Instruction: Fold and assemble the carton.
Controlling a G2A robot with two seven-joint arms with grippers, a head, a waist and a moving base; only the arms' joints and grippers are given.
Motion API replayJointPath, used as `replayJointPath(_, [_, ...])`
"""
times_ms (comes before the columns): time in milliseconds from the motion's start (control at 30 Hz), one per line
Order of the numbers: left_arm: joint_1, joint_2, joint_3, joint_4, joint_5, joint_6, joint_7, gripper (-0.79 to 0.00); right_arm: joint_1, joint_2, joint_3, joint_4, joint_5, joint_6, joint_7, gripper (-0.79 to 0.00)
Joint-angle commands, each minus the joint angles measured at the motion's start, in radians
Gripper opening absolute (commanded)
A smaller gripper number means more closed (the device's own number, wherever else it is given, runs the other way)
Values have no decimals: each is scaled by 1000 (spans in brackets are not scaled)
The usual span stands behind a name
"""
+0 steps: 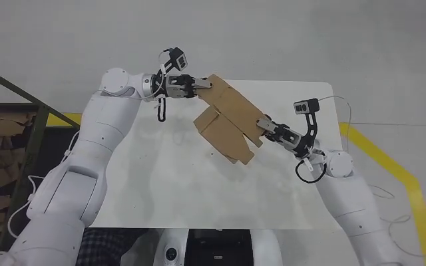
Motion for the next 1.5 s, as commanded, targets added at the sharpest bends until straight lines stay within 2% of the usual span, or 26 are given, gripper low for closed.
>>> replayJointPath(0, [0,4,-10,10,2,-7,0,0,1,2,12,0,0,7,-4,-785])
replayJointPath(233, [28,20,-54,22,-12,-10,-1,0,-11,14,74,-26,-59,46,-56,-785])
replayJointPath(367, [62,28,-70,-16,-18,-2,-2,0,-36,18,107,-72,-137,72,-159,-785])
replayJointPath(467, [99,30,-74,-70,-24,10,6,0,-63,18,130,-116,-222,67,-280,-785])
replayJointPath(767, [172,19,-41,-226,-29,43,81,0,-154,3,97,-286,-528,172,-614,-785])
replayJointPath(900, [192,15,-28,-271,-20,47,106,0,-181,-7,61,-326,-576,219,-706,-785])
replayJointPath(1133, [211,11,-10,-301,5,58,142,0,-198,-21,22,-355,-606,269,-797,-785])
replayJointPath(1167, [212,10,-9,-302,7,58,147,-120,-199,-22,18,-358,-607,272,-806,-785])
replayJointPath(1200, [213,9,-7,-302,9,58,151,-360,-200,-24,14,-361,-608,275,-814,-785])
replayJointPath(1233, [214,8,-5,-304,11,59,153,-456,-201,-26,10,-363,-609,279,-820,-785])
replayJointPath(1267, [215,7,-3,-304,11,58,155,-517,-202,-27,6,-365,-612,281,-826,-785])
replayJointPath(1300, [215,6,-1,-305,13,58,157,-533,-202,-29,2,-367,-614,283,-831,-785])
replayJointPath(1367, [215,4,2,-304,14,58,164,-628,-203,-32,-6,-369,-619,286,-841,-785])
replayJointPath(1433, [215,3,3,-301,14,59,170,-785,-201,-34,-11,-370,-628,290,-850,-785])
replayJointPath(1467, [214,2,4,-301,14,58,172,-785,-201,-36,-13,-370,-632,292,-855,-785])
